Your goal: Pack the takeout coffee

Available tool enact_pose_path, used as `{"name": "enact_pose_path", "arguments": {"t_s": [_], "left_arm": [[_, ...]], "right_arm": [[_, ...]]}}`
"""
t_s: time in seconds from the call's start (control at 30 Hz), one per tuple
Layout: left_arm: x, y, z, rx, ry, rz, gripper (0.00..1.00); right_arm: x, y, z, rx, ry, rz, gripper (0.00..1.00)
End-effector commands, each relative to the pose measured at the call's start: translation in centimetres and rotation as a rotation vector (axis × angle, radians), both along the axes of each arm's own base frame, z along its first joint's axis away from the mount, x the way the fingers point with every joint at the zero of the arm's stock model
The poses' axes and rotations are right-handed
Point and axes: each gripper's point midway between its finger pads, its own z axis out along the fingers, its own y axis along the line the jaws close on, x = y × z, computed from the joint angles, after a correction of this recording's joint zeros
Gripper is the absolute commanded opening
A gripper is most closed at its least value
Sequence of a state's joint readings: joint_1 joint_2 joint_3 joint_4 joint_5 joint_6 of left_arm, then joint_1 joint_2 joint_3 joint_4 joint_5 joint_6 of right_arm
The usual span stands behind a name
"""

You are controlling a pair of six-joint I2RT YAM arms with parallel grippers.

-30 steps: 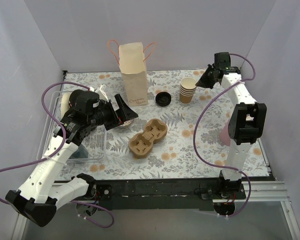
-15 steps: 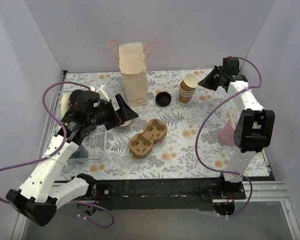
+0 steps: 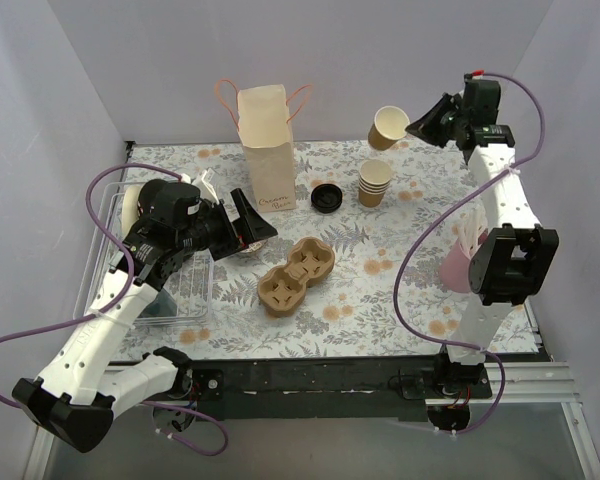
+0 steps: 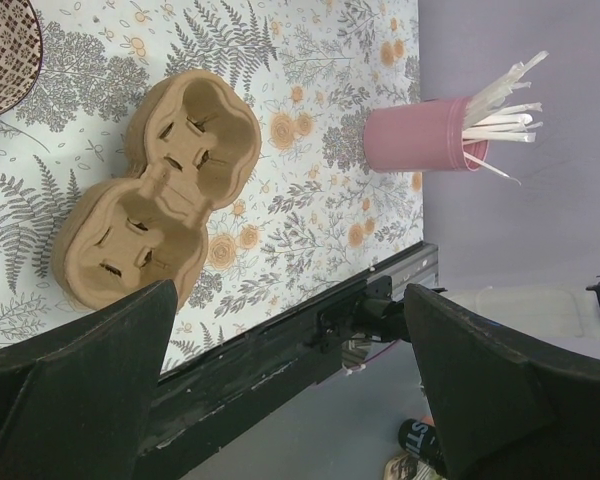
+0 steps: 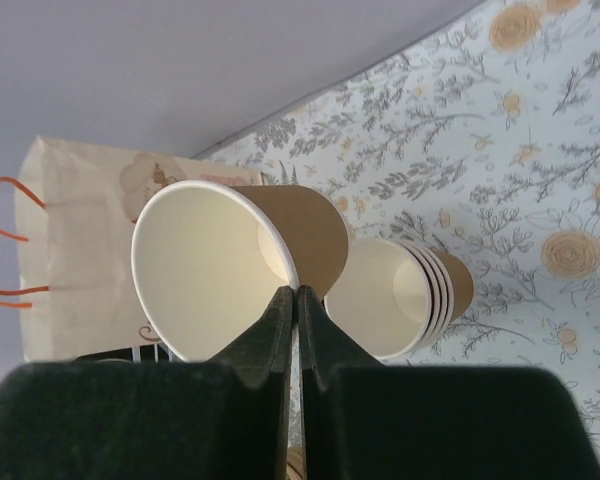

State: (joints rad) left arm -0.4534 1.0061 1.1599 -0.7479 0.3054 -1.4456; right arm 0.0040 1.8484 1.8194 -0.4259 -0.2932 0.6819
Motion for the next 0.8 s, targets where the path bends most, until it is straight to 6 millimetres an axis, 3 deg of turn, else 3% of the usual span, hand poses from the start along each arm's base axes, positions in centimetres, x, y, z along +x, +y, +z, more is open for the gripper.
{"name": "enact_pose_path", "arguments": {"t_s": [0.0, 0.13, 0.2, 0.27, 0.4, 0.47, 0.5, 0.53, 0.6, 0.63, 0.73, 0.77], "left_arm": [[0.0, -0.2, 1.3, -0.007, -0.042, -0.024, 0.98], [-0.1, -0.3, 1.4, -0.008, -0.049, -0.038, 0.98], [-0.1, -0.3, 1.6, -0.006, -0.058, -0.044, 0.98], [-0.1, -0.2, 1.6, 0.003, -0.059, -0.045, 0.98], [-0.2, -0.1, 1.3, 0.015, -0.066, -0.054, 0.98], [-0.3, -0.2, 0.9, 0.014, -0.059, -0.062, 0.98], [-0.3, -0.2, 0.9, 0.013, -0.06, -0.064, 0.98], [-0.3, -0.3, 0.9, 0.01, -0.057, -0.069, 0.98], [-0.4, -0.4, 1.0, 0.003, -0.06, -0.073, 0.98], [-0.4, -0.4, 1.0, 0.006, -0.06, -0.073, 0.98], [-0.4, -0.3, 1.1, 0.006, -0.063, -0.067, 0.98], [-0.4, -0.3, 0.9, 0.006, -0.057, -0.067, 0.98]], "right_arm": [[-0.6, -1.4, 5.5, -0.036, -0.093, -0.016, 0.01], [-3.0, -1.2, 6.5, -0.063, -0.073, 0.014, 0.01], [-4.8, -0.5, 5.1, -0.086, -0.045, 0.076, 0.01], [-7.3, 0.1, 6.0, -0.11, -0.075, 0.136, 0.01], [-12.9, 2.1, 4.5, -0.213, -0.05, 0.265, 0.01], [-15.4, 3.7, 1.1, -0.271, 0.014, 0.348, 0.01], [-16.9, 4.2, 0.9, -0.291, 0.006, 0.369, 0.01], [-18.6, 5.1, -2.3, -0.311, 0.068, 0.414, 0.01], [-20.4, 5.7, -2.9, -0.315, 0.042, 0.429, 0.01], [-22.0, 6.0, -5.9, -0.305, 0.107, 0.444, 0.01], [-23.8, 6.5, -7.7, -0.303, 0.101, 0.453, 0.01], [-25.0, 6.5, -10.1, -0.298, 0.153, 0.465, 0.01]]}}
